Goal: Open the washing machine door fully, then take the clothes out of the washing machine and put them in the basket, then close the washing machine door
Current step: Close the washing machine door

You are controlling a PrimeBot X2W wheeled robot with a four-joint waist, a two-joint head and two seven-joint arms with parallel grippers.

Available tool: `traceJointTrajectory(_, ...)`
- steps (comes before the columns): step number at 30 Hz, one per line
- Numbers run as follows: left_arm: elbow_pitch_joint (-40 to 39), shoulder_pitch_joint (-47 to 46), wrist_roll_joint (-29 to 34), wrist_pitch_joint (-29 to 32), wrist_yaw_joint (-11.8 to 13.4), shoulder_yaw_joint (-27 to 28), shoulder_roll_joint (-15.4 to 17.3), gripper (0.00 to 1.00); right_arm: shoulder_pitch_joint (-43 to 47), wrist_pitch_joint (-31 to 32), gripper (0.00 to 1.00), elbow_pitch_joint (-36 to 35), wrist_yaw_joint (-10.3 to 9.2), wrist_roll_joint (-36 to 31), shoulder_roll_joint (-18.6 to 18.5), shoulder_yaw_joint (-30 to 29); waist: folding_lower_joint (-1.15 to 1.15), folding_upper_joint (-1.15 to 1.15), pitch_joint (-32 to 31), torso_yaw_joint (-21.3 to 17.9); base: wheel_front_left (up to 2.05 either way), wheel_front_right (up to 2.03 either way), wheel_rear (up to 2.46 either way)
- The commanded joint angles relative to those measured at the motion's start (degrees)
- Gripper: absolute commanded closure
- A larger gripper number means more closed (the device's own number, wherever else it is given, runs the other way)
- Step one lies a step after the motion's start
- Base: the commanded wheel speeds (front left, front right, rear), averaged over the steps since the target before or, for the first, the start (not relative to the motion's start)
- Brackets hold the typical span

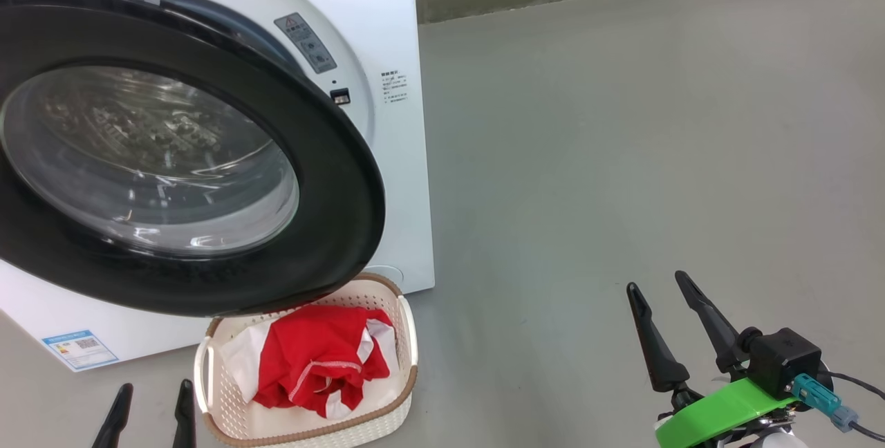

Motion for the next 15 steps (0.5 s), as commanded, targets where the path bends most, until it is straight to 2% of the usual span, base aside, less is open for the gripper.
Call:
traceJointTrajectory(1,-1.0,-1.5,0.7,-0.7,-0.3,2.3,0.4,0.00,-1.2,-0.4,0.00,-1.6,0.19,-0.6,-0.3,1.1,0.00,0.00,0.0,0.0,0.00,0.00,0.00)
traceJointTrajectory(15,1.2,-2.6,3.7,-0.7,-1.4,3.9,-1.3,0.00,-0.9,-0.4,0.00,-1.3,0.19,-0.8,-0.4,1.2,0.00,0.00,-0.2,1.0,0.00,0.00,0.00)
